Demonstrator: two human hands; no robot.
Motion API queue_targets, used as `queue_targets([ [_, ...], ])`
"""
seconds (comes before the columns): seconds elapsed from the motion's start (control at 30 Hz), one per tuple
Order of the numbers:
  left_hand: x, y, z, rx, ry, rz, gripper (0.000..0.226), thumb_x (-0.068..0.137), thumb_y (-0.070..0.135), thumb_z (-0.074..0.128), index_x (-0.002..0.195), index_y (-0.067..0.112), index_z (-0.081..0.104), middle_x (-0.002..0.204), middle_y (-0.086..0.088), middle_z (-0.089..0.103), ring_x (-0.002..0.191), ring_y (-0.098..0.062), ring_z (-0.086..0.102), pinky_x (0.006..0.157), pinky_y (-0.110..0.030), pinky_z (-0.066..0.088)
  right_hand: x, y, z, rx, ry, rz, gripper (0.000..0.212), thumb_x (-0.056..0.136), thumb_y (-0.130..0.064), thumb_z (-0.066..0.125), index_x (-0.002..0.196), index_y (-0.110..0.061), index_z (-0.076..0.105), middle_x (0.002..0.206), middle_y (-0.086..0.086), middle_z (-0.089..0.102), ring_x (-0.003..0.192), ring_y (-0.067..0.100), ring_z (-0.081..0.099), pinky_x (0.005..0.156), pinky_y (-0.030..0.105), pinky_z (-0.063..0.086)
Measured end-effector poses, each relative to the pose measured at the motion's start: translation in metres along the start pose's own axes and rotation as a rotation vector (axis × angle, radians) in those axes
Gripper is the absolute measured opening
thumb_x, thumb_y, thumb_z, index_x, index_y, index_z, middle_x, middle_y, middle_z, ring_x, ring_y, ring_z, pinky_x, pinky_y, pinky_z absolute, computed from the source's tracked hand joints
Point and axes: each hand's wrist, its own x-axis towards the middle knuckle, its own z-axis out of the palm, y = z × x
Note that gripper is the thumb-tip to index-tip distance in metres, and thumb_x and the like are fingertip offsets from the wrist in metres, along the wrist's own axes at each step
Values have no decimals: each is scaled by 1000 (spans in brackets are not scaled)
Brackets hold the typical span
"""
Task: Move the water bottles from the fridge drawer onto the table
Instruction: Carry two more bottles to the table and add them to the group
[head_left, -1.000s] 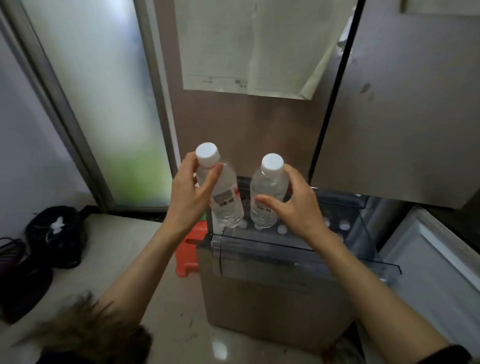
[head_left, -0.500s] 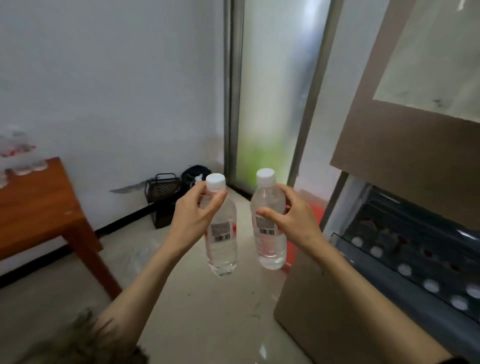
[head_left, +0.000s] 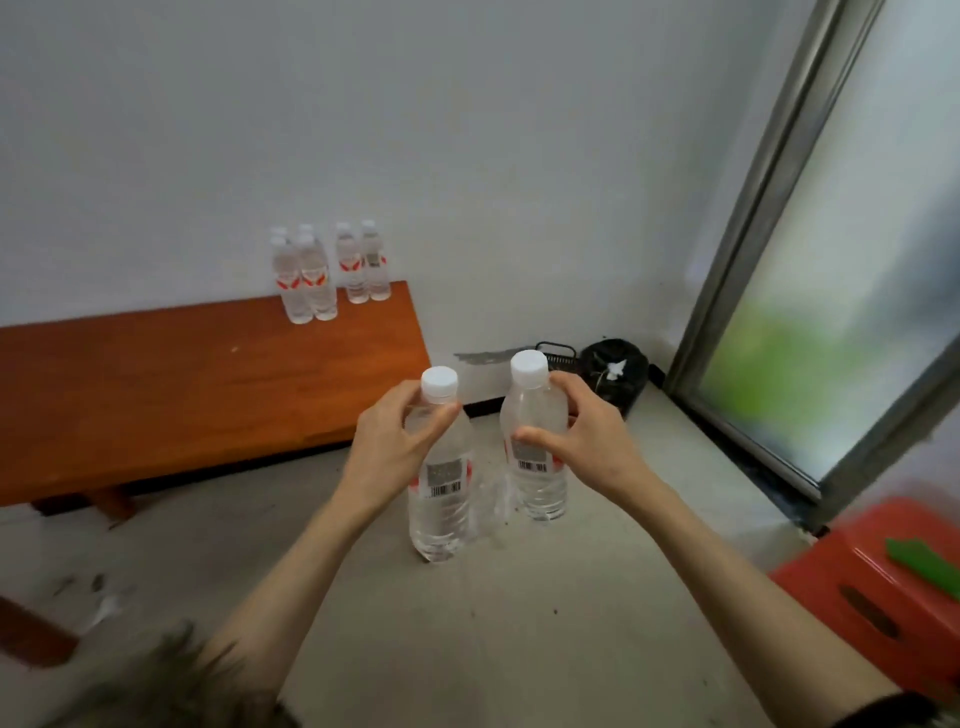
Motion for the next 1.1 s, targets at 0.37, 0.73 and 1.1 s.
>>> queue_targets([
  [0.37, 127, -118, -53, -28, 26, -210, 24, 86, 38, 56, 105, 23, 51, 103, 10, 56, 92, -5, 54, 68, -12, 40, 170, -10, 110, -41, -182, 13, 70, 71, -44, 74, 129, -19, 44, 123, -1, 56, 111, 15, 54, 97, 37, 46],
  [0.73, 308, -207, -42, 45, 47, -322, 38, 88, 35, 55, 122, 19, 48, 125, 2, 55, 108, -11, 51, 82, -23, 42, 377, 14, 173, -36, -336, 6, 69, 73, -33, 75, 130, -19, 38, 130, 3, 52, 116, 21, 52, 98, 42, 46],
  [1.1, 443, -289, -38, 6, 22, -381, 46, 90, 24, 54, 134, 17, 41, 138, -2, 48, 128, -18, 43, 94, -25, 33, 535, 36, 244, 8, -431, 104, 71, 75, -23, 74, 133, -17, 33, 133, 6, 49, 118, 26, 51, 94, 41, 48],
])
